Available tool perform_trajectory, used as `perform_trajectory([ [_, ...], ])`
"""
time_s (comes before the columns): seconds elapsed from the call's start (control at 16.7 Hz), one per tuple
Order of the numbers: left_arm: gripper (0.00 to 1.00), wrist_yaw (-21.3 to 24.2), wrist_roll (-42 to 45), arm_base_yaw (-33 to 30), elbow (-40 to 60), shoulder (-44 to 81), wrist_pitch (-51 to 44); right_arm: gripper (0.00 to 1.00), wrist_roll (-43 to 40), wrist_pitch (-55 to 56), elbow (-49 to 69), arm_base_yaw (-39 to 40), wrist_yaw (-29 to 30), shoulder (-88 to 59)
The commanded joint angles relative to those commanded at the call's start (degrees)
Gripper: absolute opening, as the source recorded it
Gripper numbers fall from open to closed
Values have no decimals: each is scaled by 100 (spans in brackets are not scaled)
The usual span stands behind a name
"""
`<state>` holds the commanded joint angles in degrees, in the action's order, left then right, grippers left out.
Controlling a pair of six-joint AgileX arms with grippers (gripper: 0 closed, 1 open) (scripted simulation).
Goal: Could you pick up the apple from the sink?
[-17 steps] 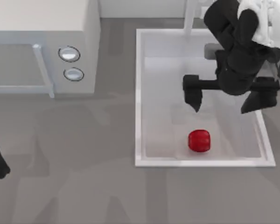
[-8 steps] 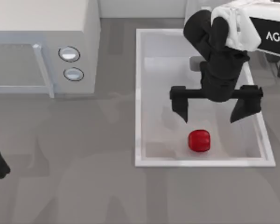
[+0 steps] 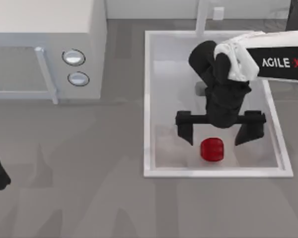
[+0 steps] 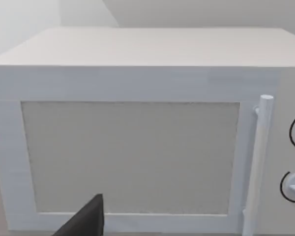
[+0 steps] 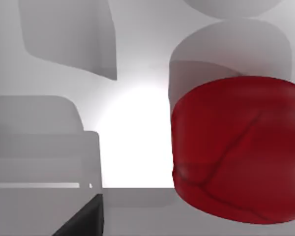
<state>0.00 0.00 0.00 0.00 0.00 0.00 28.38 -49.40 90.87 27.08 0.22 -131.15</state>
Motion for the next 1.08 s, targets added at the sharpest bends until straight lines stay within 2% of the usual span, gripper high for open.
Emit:
perform_trajectory([
  [0.3,100,0,0,0,0,0,0,100,15,1254,-516,17,9,-737],
  [0.6,100,0,0,0,0,0,0,100,16,1361,-572,19,10,-820],
  [1.08,100,0,0,0,0,0,0,40,16,1361,-572,19,10,-820],
])
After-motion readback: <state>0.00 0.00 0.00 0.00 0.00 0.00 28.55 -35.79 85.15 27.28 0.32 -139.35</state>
